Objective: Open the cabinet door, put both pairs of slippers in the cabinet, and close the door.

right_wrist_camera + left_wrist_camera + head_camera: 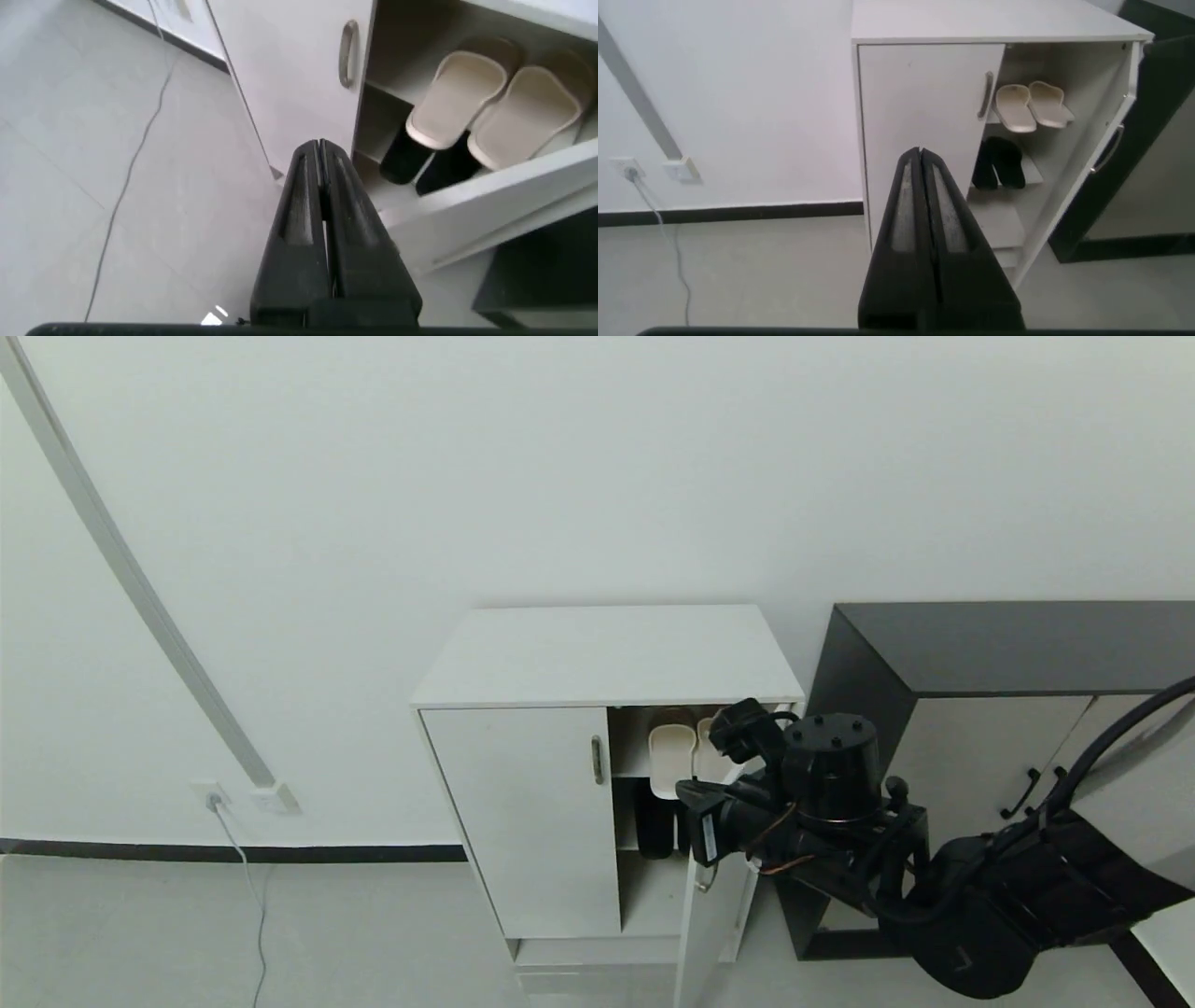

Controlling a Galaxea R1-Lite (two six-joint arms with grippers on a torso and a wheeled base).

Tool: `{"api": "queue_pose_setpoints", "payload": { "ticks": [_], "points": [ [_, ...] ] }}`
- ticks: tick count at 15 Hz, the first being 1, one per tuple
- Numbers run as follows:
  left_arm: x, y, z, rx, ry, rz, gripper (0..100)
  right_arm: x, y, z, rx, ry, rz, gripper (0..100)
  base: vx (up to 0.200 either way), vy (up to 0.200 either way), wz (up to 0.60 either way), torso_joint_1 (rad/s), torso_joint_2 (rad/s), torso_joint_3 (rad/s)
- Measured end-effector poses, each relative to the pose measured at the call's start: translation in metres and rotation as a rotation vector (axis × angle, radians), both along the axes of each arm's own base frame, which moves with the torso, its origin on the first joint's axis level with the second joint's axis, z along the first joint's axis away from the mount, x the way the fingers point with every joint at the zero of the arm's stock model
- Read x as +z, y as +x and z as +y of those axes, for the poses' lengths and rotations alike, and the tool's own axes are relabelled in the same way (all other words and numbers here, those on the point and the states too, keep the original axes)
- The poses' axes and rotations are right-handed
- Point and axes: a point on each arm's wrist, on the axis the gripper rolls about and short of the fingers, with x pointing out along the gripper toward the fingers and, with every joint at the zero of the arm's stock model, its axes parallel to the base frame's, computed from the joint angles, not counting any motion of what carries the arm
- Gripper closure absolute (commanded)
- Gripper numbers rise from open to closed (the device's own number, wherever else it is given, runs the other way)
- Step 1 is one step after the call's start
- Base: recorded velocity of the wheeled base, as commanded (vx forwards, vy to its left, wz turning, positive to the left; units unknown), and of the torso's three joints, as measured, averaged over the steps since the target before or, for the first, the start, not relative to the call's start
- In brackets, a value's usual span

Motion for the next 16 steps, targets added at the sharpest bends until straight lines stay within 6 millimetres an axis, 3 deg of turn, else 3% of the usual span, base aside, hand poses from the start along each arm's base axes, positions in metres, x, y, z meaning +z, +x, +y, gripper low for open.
{"api": "queue_pose_setpoints", "payload": {
  "ticks": [7, 13, 16],
  "points": [
    [0.000, 0.000, 0.000, -0.001, 0.000, 0.001, 100, -0.011, -0.016, -0.016, 0.041, -0.042, 0.048, 100, 0.000, 0.000, 0.00, 0.000, 0.00, 0.000],
    [0.000, 0.000, 0.000, 0.001, -0.001, 0.000, 100, -0.013, -0.048, -0.046, 0.038, -0.076, 0.088, 100, 0.200, 0.000, 0.00, 0.001, 0.00, 0.005],
    [0.000, 0.000, 0.000, 0.002, -0.002, 0.001, 100, -0.016, -0.057, -0.053, 0.040, -0.063, 0.073, 100, 0.000, 0.000, 0.00, 0.000, 0.00, 0.000]
  ]
}}
